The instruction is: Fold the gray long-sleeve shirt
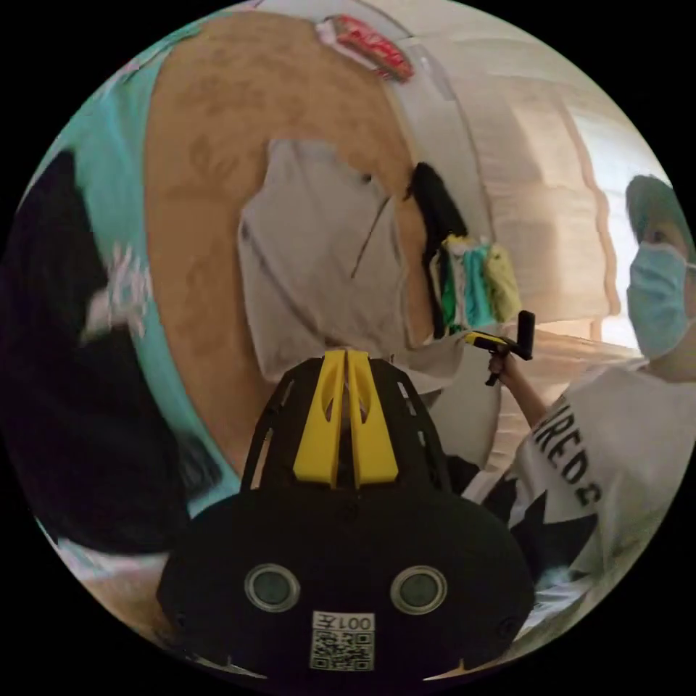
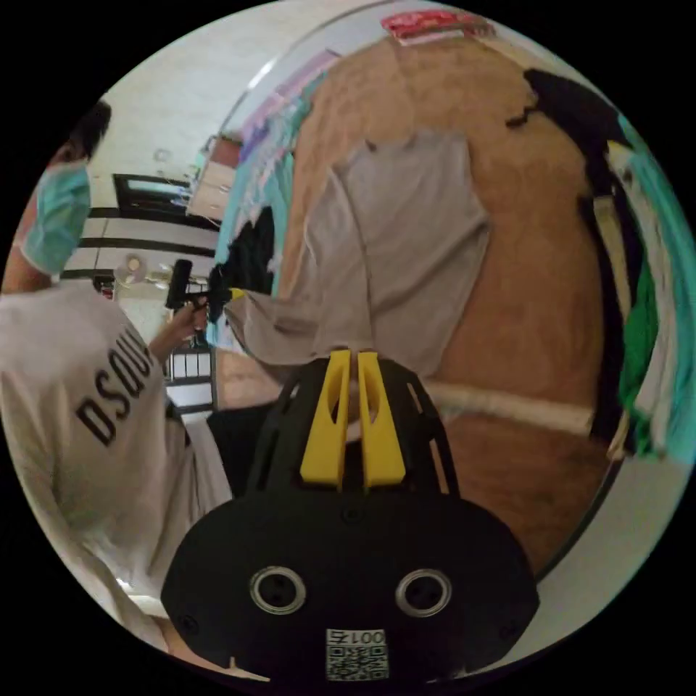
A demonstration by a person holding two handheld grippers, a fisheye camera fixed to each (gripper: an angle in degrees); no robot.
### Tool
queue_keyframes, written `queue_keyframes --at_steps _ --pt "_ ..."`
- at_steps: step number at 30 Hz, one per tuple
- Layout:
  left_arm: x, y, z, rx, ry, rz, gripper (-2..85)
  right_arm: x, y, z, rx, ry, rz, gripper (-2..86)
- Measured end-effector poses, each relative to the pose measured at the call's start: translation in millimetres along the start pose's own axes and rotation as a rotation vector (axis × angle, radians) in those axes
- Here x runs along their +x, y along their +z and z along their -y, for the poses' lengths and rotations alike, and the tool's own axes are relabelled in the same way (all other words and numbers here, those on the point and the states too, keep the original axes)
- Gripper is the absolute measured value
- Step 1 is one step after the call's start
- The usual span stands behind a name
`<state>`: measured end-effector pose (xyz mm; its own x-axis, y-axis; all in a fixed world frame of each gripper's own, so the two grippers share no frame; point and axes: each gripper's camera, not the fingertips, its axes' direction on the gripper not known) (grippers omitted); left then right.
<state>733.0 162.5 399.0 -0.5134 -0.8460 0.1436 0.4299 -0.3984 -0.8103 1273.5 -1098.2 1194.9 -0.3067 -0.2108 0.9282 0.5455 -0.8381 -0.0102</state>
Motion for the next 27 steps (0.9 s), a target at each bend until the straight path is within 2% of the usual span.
queue_keyframes --at_steps 4,6,8,11,15,18,19,22,25,27 --pt "1 -17 109 0.139 0.153 -0.006 -0.5 36 -20 74 0.223 -0.101 -0.053 1.3" --pt "-7 -14 156 0.172 0.141 0.030 0.1 64 -15 125 0.310 -0.115 -0.125 1.4" --pt "-31 0 202 0.157 0.000 0.071 2.5 85 1 159 0.272 -0.102 -0.195 1.5" --pt "-51 5 212 0.247 -0.160 0.011 4.1 100 21 181 0.235 -0.059 -0.267 2.3" --pt "-44 -5 180 0.399 -0.198 -0.038 4.5 75 26 146 0.205 -0.138 -0.427 5.3" --pt "-24 3 150 0.342 -0.189 0.037 5.8 74 47 115 0.056 -0.109 -0.466 9.4" --pt "-13 13 143 0.274 -0.150 0.063 6.8 76 52 110 0.027 -0.088 -0.453 10.3" --pt "18 43 137 0.094 -0.069 0.179 9.2 81 74 90 -0.058 -0.001 -0.317 12.0" --pt "44 66 146 0.050 -0.008 0.341 8.4 80 90 87 -0.063 0.040 -0.311 10.5" --pt "57 74 156 0.038 0.016 0.440 5.2 74 95 95 -0.048 0.031 -0.374 5.7"
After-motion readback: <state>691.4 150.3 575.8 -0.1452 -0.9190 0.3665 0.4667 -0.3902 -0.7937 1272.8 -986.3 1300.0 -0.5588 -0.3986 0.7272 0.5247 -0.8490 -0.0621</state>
